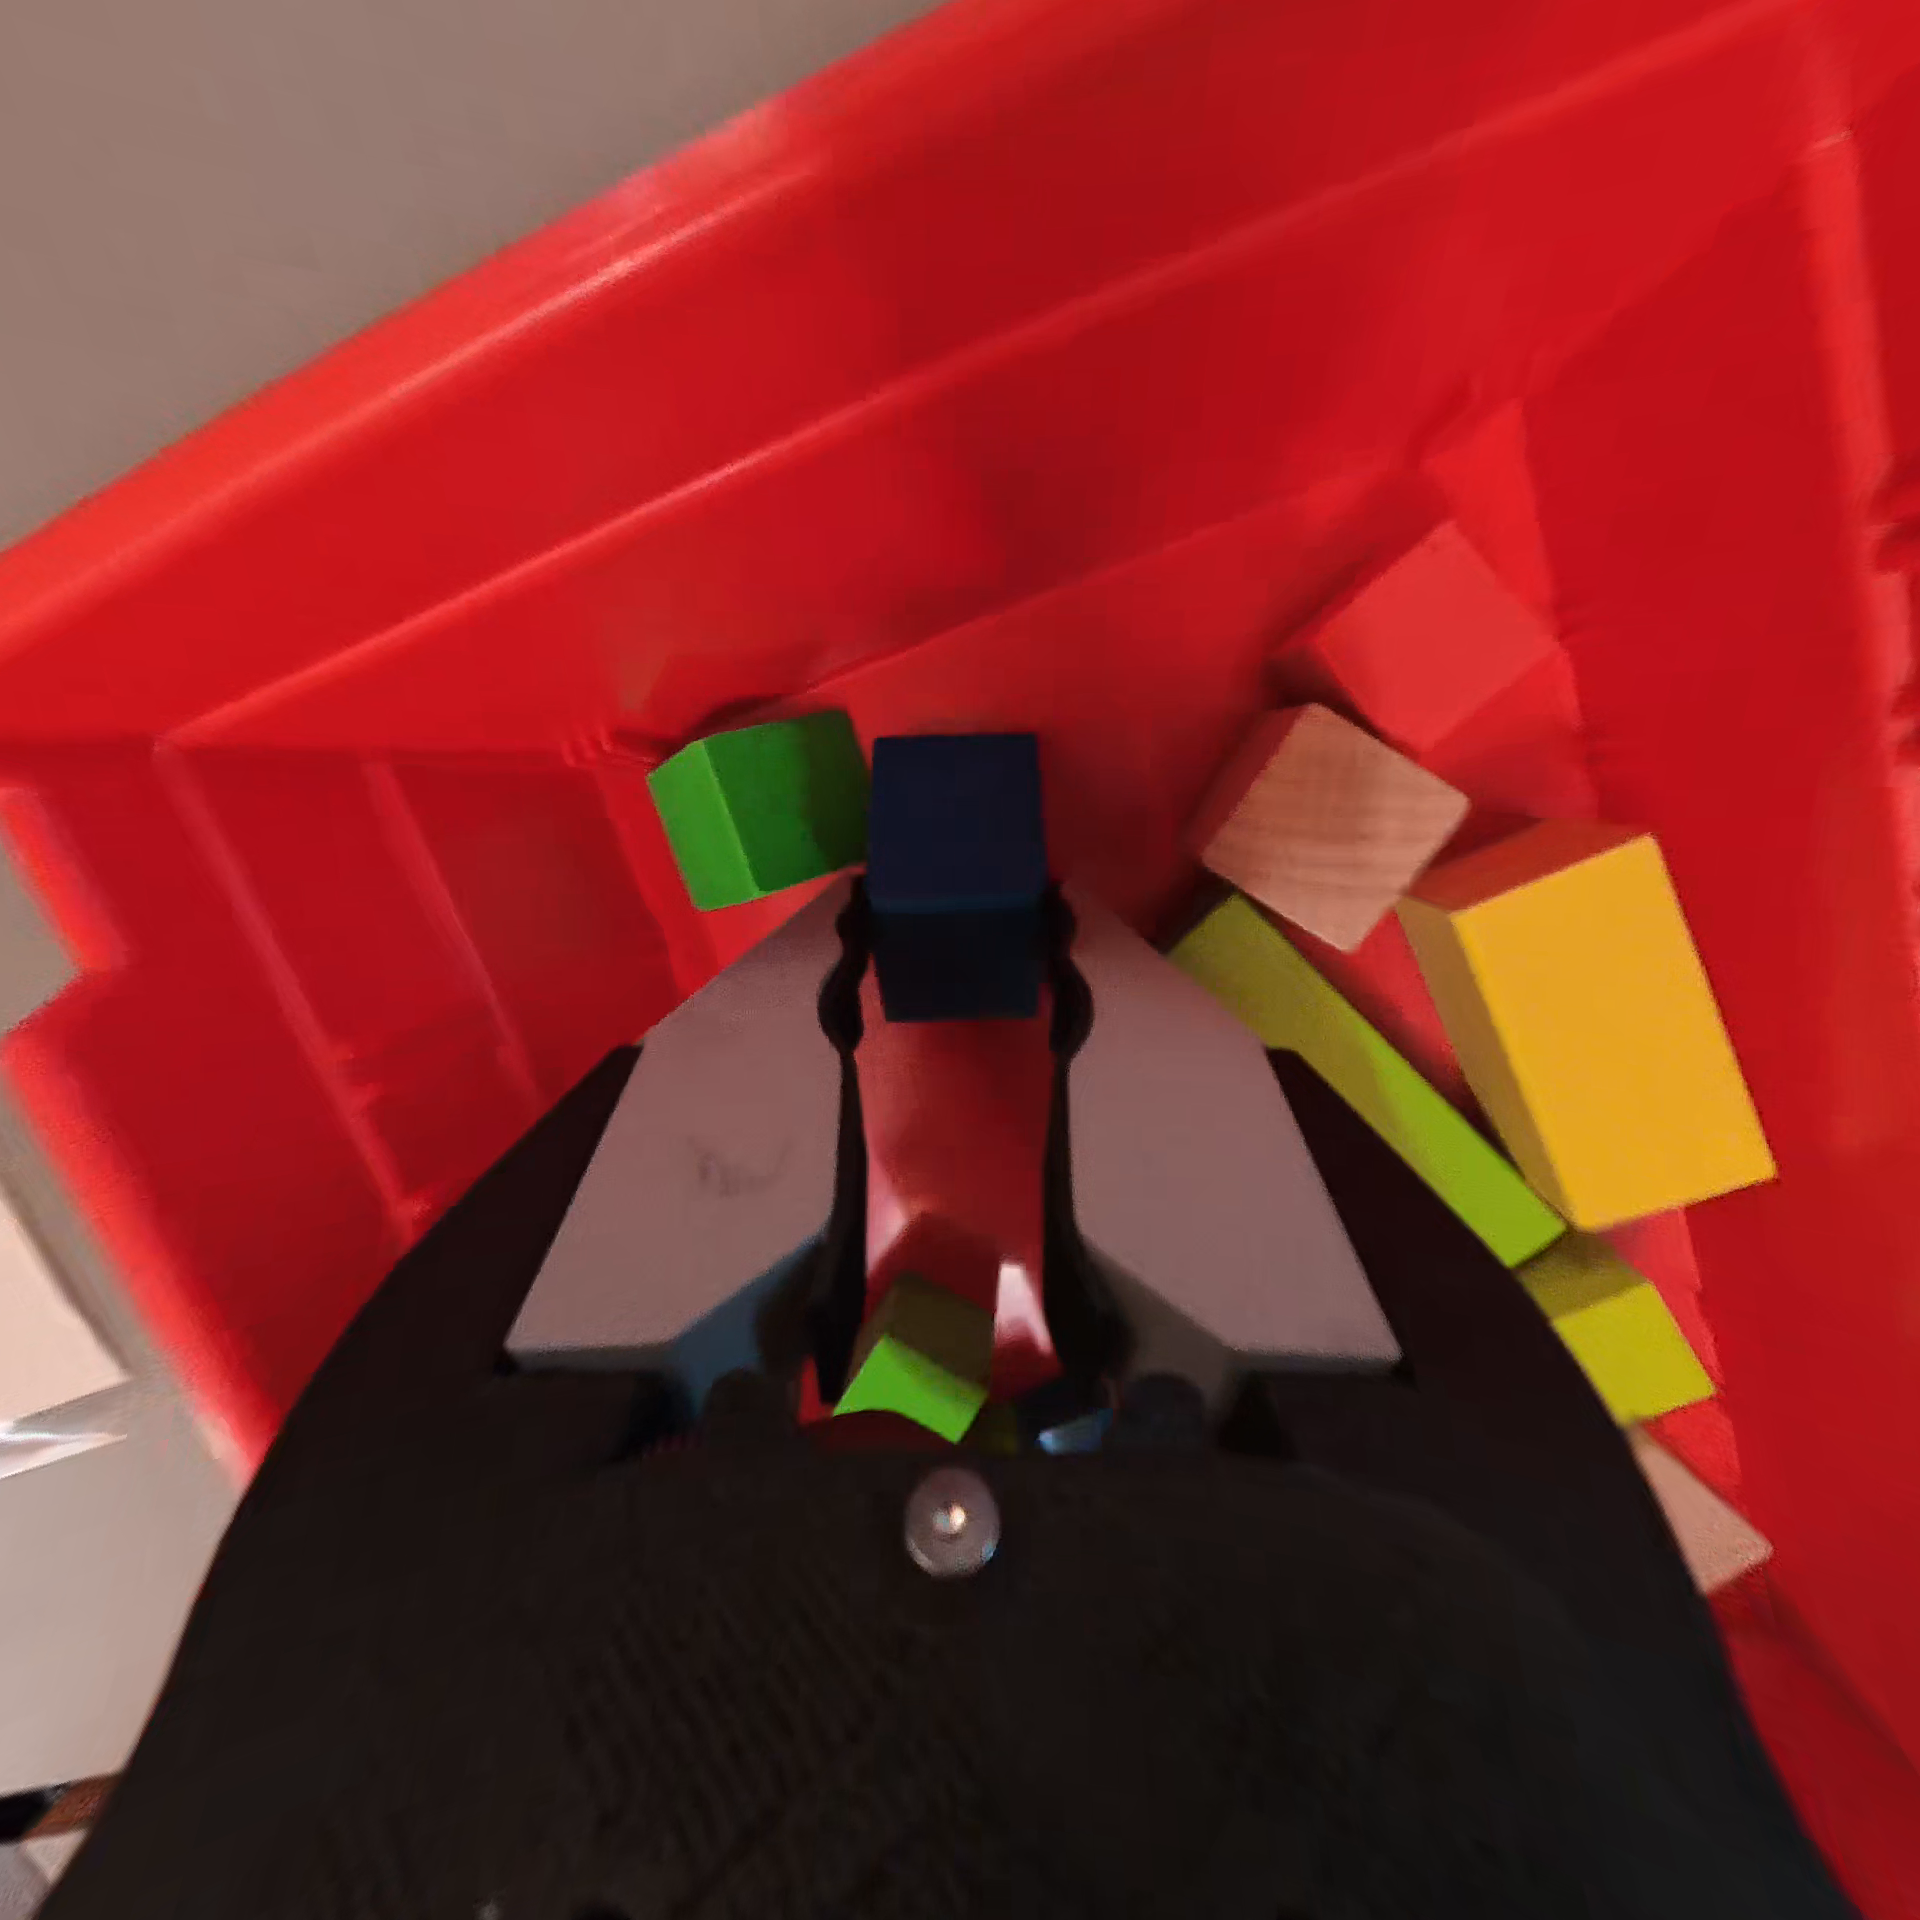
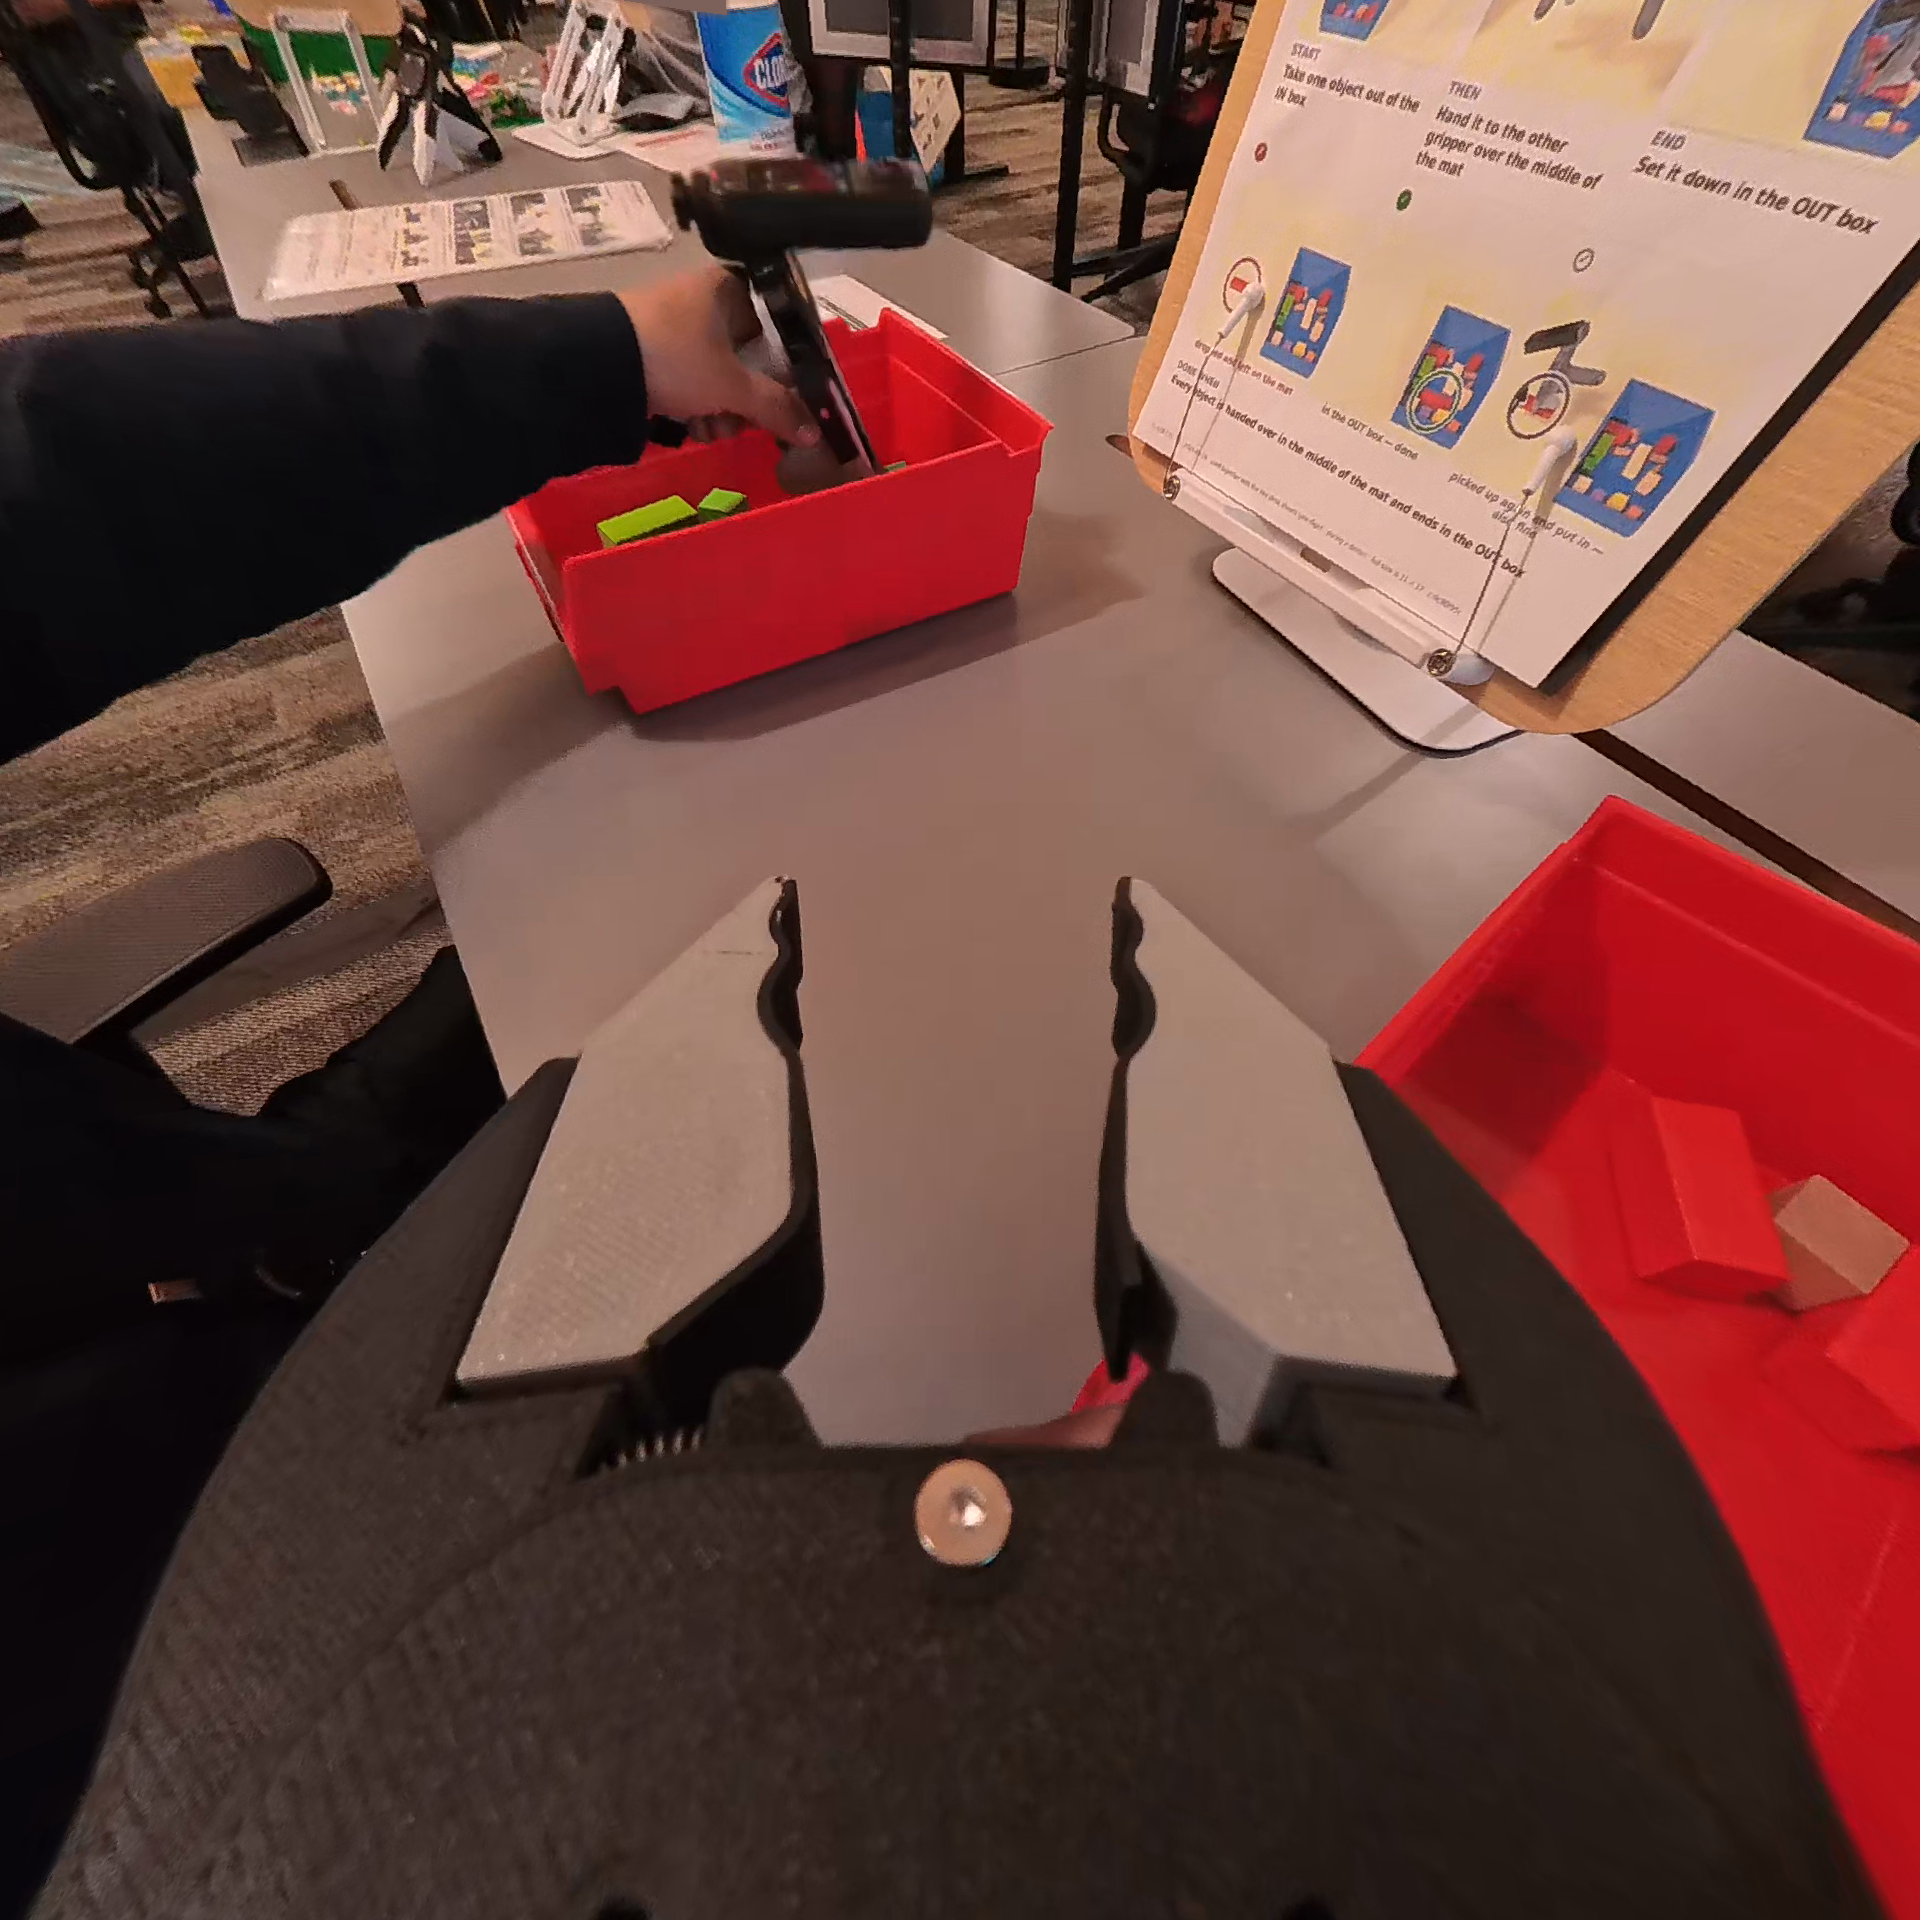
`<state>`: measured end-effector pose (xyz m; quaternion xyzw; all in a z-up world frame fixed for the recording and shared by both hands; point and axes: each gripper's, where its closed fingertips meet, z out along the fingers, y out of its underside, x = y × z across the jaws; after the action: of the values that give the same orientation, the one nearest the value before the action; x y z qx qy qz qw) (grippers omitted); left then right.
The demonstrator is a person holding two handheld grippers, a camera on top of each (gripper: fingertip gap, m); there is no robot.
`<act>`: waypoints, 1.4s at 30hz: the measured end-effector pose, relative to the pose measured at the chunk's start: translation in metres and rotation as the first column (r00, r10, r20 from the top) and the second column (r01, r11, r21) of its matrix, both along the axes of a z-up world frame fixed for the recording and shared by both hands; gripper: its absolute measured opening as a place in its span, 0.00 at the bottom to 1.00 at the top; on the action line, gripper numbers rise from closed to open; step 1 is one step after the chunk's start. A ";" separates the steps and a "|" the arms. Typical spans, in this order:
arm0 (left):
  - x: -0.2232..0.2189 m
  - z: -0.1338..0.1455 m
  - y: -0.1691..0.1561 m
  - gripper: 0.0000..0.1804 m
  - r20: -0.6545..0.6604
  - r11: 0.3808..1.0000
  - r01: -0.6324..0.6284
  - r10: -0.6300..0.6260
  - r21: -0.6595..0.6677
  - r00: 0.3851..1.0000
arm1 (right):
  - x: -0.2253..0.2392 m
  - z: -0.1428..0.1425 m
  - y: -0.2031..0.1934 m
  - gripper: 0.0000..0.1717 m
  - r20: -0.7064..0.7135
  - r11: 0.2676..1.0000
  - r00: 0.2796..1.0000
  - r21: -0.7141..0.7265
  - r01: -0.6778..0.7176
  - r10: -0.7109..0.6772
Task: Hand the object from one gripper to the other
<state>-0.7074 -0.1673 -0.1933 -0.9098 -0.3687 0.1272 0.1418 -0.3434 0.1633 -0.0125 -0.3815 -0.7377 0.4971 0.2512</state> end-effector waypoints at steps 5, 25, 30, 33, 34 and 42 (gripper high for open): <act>0.043 0.083 0.042 0.16 -0.277 0.945 0.283 -0.232 0.163 0.933 | 0.004 0.003 -0.017 0.31 0.006 0.993 0.996 -0.073 -0.093 0.093; 0.378 0.151 0.188 0.16 -0.446 0.073 0.931 -0.863 0.358 0.239 | 0.017 -0.020 -0.144 0.33 -0.099 0.920 0.918 0.129 -0.370 0.384; 0.382 0.150 0.189 0.16 -0.457 0.059 0.933 -0.860 0.356 0.229 | 0.014 -0.024 -0.149 0.18 -0.069 0.909 0.907 0.059 -0.412 0.416; 0.383 0.144 0.189 0.16 -0.427 0.068 0.935 -0.876 0.349 0.223 | 0.015 -0.025 -0.153 0.18 -0.060 0.894 0.892 0.017 -0.448 0.448; 0.382 0.142 0.189 0.16 -0.423 0.077 0.937 -0.877 0.340 0.226 | 0.014 -0.027 -0.153 0.18 -0.051 0.895 0.893 0.017 -0.446 0.447; 0.375 0.134 0.192 0.23 -0.412 0.135 0.900 -0.854 0.414 0.317 | 0.010 -0.012 -0.147 0.18 -0.080 0.907 0.908 -0.057 -0.417 0.412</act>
<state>-0.3326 0.0248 -0.0590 -0.8514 0.2197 -0.0650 0.4718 -0.3329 0.0158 -0.0249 -0.2084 -0.7748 0.5777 0.1501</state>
